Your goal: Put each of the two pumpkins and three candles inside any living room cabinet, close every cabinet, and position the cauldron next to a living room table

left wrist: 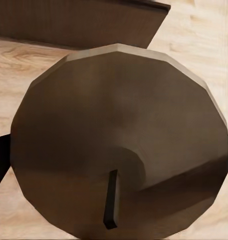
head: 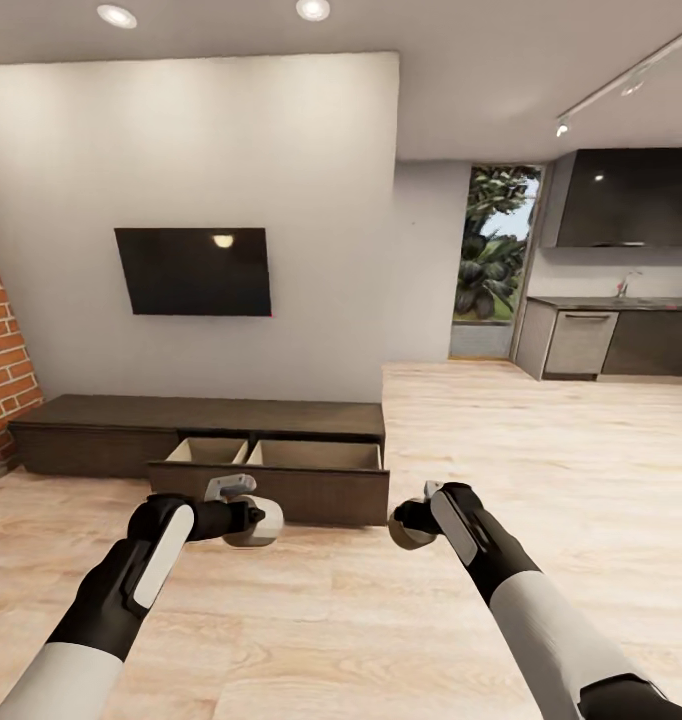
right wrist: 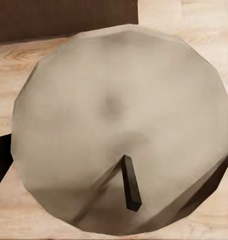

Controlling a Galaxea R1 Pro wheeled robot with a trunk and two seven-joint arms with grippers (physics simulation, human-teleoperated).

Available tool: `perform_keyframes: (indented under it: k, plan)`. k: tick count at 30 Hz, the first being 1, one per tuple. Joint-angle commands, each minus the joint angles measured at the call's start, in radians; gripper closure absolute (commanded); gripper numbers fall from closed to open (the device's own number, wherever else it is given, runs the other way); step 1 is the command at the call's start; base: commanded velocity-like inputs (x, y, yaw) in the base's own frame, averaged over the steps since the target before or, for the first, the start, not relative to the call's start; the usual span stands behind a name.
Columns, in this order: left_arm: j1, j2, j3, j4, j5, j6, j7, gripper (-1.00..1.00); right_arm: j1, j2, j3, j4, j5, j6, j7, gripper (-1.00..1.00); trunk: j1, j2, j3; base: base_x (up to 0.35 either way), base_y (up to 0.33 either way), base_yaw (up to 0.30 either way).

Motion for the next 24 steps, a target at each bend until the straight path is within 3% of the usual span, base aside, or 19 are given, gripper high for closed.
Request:
perform_keyframes:
  k: [1,7,11,20,24]
  plan:
    - [-0.001,0.001,-0.002,-0.001,0.009,0.003,0.006,1.00,-0.001,-0.001,0.003,-0.001,-0.011,0.001,-0.011,1.00,0.001,-0.001,-0.001,0.338,0.125,-0.162]
    - [0.001,0.001,-0.001,-0.003,0.014,0.003,0.006,1.00,-0.001,-0.001,0.001,0.000,-0.011,0.001,-0.011,1.00,0.001,-0.001,-0.001,0.323,0.129,-0.039]
    - [0.001,0.001,0.000,-0.003,0.018,0.003,0.006,1.00,-0.001,-0.001,0.000,0.000,-0.011,0.001,-0.011,1.00,0.001,-0.001,0.000,0.102,0.033,-0.003]
    - [0.001,0.000,0.001,-0.003,0.017,0.003,0.006,1.00,-0.001,0.001,0.005,-0.004,-0.011,0.001,-0.011,1.00,-0.034,0.062,0.028,0.007,0.002,0.000]
    - [0.001,0.000,0.006,0.000,0.018,0.003,0.006,1.00,-0.001,-0.002,0.004,-0.069,-0.011,0.004,-0.014,1.00,-0.049,0.090,0.040,0.000,0.000,0.000]
